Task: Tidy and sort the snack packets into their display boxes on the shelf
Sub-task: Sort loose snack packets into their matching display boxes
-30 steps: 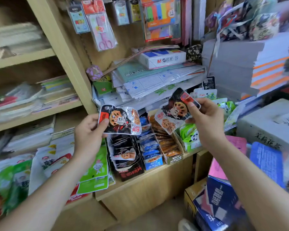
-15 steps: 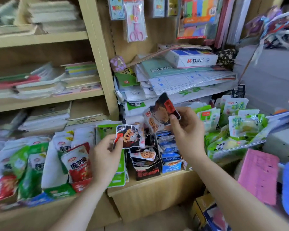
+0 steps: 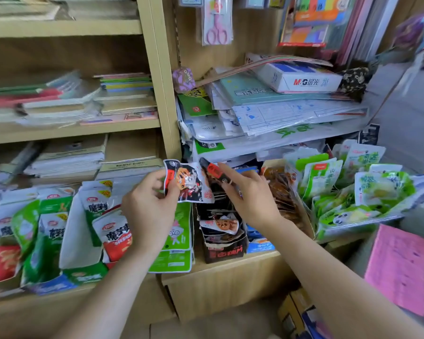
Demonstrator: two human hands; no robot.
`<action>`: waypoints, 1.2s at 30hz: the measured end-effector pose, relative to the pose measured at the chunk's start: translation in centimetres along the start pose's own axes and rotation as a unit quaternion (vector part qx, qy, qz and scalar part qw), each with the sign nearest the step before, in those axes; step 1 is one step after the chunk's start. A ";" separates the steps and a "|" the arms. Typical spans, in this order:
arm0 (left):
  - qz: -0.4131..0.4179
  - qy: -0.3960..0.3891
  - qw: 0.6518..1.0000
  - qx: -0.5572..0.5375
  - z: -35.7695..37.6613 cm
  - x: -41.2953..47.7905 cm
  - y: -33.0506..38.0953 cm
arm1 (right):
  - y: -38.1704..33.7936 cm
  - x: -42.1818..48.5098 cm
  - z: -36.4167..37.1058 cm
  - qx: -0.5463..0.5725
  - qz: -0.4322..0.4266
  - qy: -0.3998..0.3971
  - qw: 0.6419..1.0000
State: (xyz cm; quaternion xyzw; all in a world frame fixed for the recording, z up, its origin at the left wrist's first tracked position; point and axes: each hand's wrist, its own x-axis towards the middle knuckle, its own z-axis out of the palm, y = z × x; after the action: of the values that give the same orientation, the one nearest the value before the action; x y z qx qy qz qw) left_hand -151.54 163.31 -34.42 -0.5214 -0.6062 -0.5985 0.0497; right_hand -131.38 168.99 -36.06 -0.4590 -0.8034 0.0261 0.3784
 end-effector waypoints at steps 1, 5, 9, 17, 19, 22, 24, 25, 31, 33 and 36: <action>-0.001 0.016 1.000 -0.016 0.0 0.1 0.0 | 0.0 0.0 -0.1 -0.010 0.003 -0.018 1.000; 0.038 0.064 0.994 -0.079 0.6 0.3 0.7 | 0.6 -0.4 -0.6 -0.048 0.025 -0.076 0.996; 0.104 0.046 0.990 -0.089 1.4 0.9 1.3 | 1.1 -0.8 -1.3 -0.058 0.025 -0.143 0.988; 0.118 -0.309 0.939 0.095 3.3 0.5 1.0 | 2.3 -2.8 -3.4 0.018 -0.013 -0.049 0.999; 0.118 -0.391 0.903 0.131 3.8 0.1 1.1 | 3.2 -3.1 -4.7 0.037 0.003 -0.007 0.999; 0.109 -0.439 0.873 0.184 4.3 -0.4 1.8 | 5.3 -3.8 -6.9 0.035 0.053 0.052 0.997; 0.125 -0.436 0.861 0.231 4.8 -0.8 2.1 | 7.0 -4.3 -8.3 0.026 0.114 0.080 0.990; 0.130 -0.431 0.858 0.249 5.0 -1.0 2.2 | 8.0 -4.6 -8.9 0.023 0.152 0.088 0.984; 0.138 -0.454 0.823 0.313 6.7 -3.1 3.1 | 11.9 -5.3 -12.7 0.039 0.324 0.208 0.922; 0.139 -0.460 0.811 0.334 7.0 -3.5 3.5 | 12.3 -4.5 -13.5 0.062 0.350 0.243 0.902; 0.143 -0.453 0.812 0.339 7.4 -3.5 3.4 | 13.6 -2.6 -14.0 0.063 0.384 0.213 0.896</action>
State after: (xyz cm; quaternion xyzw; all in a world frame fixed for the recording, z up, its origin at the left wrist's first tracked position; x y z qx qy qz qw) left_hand -143.45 166.17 -36.53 -0.7646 -0.6428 -0.0367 0.0281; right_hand -112.04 170.62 -32.90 -0.7016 -0.4616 0.1211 0.5291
